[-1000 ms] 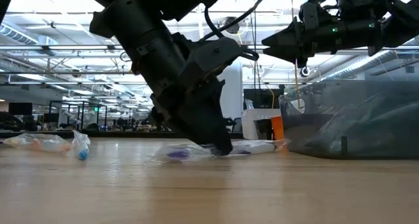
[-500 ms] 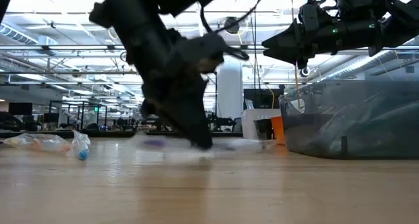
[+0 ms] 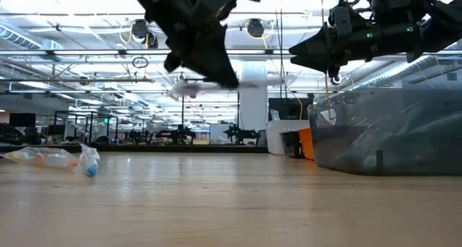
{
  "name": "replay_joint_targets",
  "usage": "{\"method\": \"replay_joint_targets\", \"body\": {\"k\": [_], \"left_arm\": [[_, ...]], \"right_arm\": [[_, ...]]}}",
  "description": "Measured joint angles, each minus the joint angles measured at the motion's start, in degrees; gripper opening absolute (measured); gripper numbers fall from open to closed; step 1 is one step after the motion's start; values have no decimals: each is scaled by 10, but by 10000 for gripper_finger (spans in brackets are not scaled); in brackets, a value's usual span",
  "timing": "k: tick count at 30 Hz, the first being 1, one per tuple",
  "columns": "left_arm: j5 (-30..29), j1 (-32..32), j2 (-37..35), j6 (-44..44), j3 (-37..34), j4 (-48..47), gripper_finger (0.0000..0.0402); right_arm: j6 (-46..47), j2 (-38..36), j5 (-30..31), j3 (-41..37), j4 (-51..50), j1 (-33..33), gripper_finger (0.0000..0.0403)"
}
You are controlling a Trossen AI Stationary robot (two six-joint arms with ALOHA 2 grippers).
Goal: Pick & Place Toothbrushes
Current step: Put the purple toothbrush into the orange bin
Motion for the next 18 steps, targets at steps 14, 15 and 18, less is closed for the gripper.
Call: {"method": "replay_joint_targets", "body": {"k": [14, 15, 18], "left_arm": [[-50, 62, -36, 160, 1, 141, 3], [-50, 69, -36, 167, 1, 149, 3], [-50, 84, -36, 171, 1, 157, 3]], "right_arm": [[39, 0, -25, 0, -1, 0, 196], [39, 0, -34, 0, 0, 0, 196], [39, 0, -51, 0, -1, 0, 196]]}}
